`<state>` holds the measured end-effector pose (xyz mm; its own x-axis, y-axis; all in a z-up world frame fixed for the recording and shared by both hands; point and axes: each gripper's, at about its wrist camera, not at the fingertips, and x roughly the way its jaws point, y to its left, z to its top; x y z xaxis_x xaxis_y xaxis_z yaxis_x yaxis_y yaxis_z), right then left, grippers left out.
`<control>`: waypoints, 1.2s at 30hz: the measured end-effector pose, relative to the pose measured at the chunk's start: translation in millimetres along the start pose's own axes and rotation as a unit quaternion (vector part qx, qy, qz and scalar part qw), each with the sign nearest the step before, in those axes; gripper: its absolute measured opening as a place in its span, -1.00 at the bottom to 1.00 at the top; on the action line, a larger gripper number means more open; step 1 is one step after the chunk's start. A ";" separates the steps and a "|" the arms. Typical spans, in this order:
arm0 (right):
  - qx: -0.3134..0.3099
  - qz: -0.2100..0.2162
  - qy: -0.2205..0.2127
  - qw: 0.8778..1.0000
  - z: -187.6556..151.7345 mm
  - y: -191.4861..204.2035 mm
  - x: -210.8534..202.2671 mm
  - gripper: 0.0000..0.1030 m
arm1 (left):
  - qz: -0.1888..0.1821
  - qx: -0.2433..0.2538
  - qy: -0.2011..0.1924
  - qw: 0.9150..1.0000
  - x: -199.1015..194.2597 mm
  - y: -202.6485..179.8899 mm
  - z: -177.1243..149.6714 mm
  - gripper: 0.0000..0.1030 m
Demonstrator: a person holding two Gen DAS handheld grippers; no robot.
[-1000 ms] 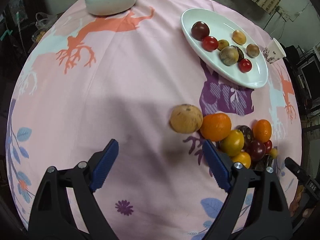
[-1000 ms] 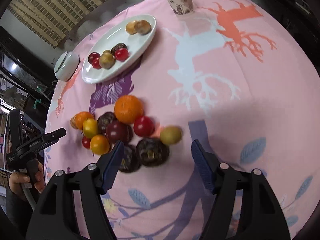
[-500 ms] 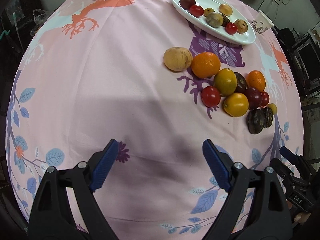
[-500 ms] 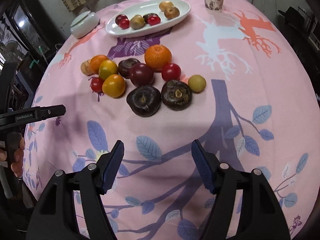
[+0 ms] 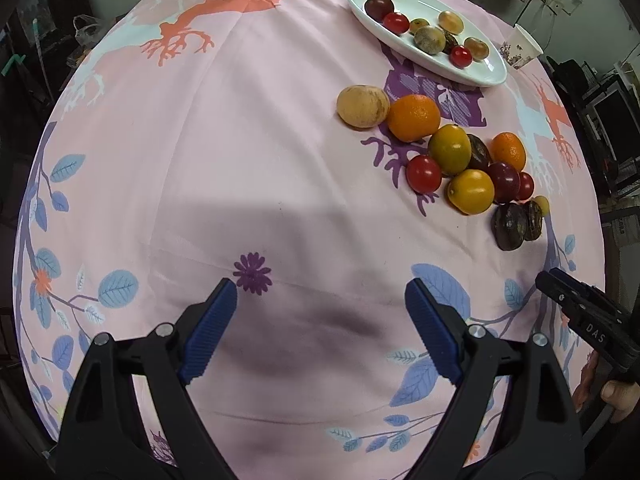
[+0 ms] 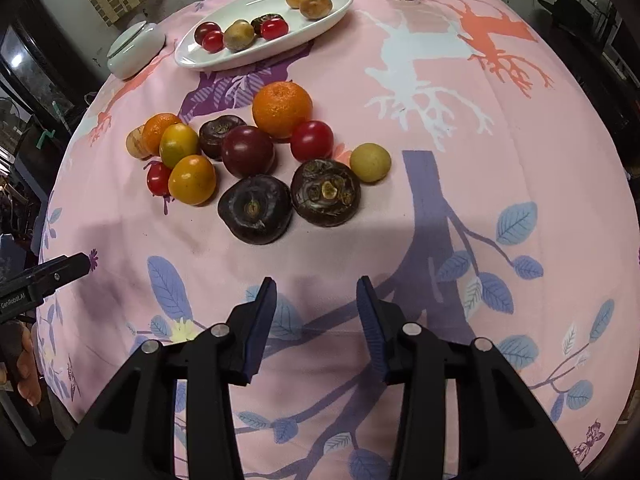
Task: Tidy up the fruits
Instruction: 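Move both open tools toward the dark round fruits in the cluster, then grasp the dark purple fruit with the left tool while the right tool grasps the dark brown fruit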
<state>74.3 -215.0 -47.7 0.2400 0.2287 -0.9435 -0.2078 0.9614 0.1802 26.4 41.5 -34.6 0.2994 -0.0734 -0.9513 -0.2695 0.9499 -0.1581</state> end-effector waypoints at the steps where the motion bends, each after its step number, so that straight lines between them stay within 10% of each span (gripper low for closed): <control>1: -0.004 -0.003 0.000 1.000 1.5 0.8 1.7 -0.16 | -0.001 0.001 0.000 1.000 -0.2 -0.4 -0.9 0.70; 17: -0.066 -0.067 -0.017 0.995 38.9 11.1 37.8 -0.18 | -0.006 0.003 0.015 1.000 12.0 -12.0 -1.1 0.70; 36: -0.008 0.024 -0.028 0.999 12.3 -41.4 -0.9 -0.34 | -0.046 0.098 0.017 0.994 26.2 -121.0 -6.6 0.66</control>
<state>94.3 -253.0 -51.0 0.2829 0.2834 -0.9163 -0.2353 0.9467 0.2202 60.8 -77.5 -42.1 0.2820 -0.1694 -0.9443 -0.0578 0.9795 -0.1930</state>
